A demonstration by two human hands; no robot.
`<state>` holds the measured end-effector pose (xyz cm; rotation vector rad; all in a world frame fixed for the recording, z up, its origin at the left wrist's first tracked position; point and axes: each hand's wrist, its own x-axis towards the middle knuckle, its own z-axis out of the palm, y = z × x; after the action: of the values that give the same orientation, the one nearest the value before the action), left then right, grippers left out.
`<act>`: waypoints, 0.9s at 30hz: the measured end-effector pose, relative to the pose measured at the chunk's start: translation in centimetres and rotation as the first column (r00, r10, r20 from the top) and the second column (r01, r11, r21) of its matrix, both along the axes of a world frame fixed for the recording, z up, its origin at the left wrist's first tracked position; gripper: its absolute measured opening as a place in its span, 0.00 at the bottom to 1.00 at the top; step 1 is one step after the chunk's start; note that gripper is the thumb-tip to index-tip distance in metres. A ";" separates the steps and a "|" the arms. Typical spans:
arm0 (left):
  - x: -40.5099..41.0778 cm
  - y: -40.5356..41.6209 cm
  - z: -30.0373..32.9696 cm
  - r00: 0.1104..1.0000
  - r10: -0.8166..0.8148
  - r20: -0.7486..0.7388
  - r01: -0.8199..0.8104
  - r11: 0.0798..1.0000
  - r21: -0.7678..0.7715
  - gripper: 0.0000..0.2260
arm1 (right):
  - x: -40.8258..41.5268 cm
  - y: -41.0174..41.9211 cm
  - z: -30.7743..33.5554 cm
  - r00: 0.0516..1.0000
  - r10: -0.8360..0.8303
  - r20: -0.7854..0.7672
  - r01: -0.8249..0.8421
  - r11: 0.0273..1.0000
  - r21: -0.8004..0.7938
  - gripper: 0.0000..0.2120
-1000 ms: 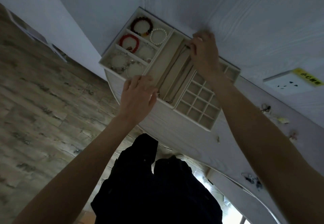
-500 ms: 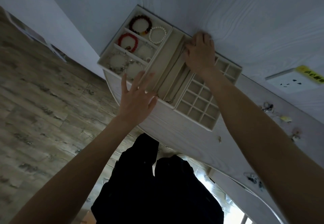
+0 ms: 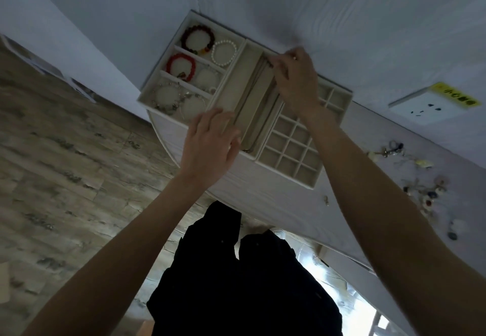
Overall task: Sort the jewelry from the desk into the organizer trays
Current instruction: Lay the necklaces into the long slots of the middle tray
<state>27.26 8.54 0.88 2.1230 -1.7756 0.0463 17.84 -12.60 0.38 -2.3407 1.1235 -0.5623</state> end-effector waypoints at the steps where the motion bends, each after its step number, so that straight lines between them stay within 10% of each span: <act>1: -0.7 -0.5 0.6 0.999 -0.043 -0.034 0.041 0.997 -0.061 0.07 | -1.4 0.9 1.1 0.996 -0.041 0.082 0.036 0.998 0.058 0.12; 8: -9.4 -4.2 3.0 0.879 -0.372 -0.299 0.256 0.896 -0.362 0.08 | -16.3 9.5 3.5 0.926 -0.367 0.089 0.364 0.930 0.056 0.10; 14: -18.3 -9.6 0.9 0.757 -0.411 -0.507 0.480 0.877 0.005 0.14 | -28.5 10.0 1.3 0.828 -0.540 -0.151 0.541 0.840 -0.036 0.13; 27: -23.4 -16.2 -4.0 0.845 -0.512 -0.152 0.534 0.798 0.280 0.16 | -34.4 4.1 -3.2 0.880 -0.208 -0.427 0.198 0.978 -0.067 0.17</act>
<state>3.89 -7.67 -3.13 1.7014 -2.3931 -0.4803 -16.53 -8.47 -2.83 -2.4504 1.5815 -0.1156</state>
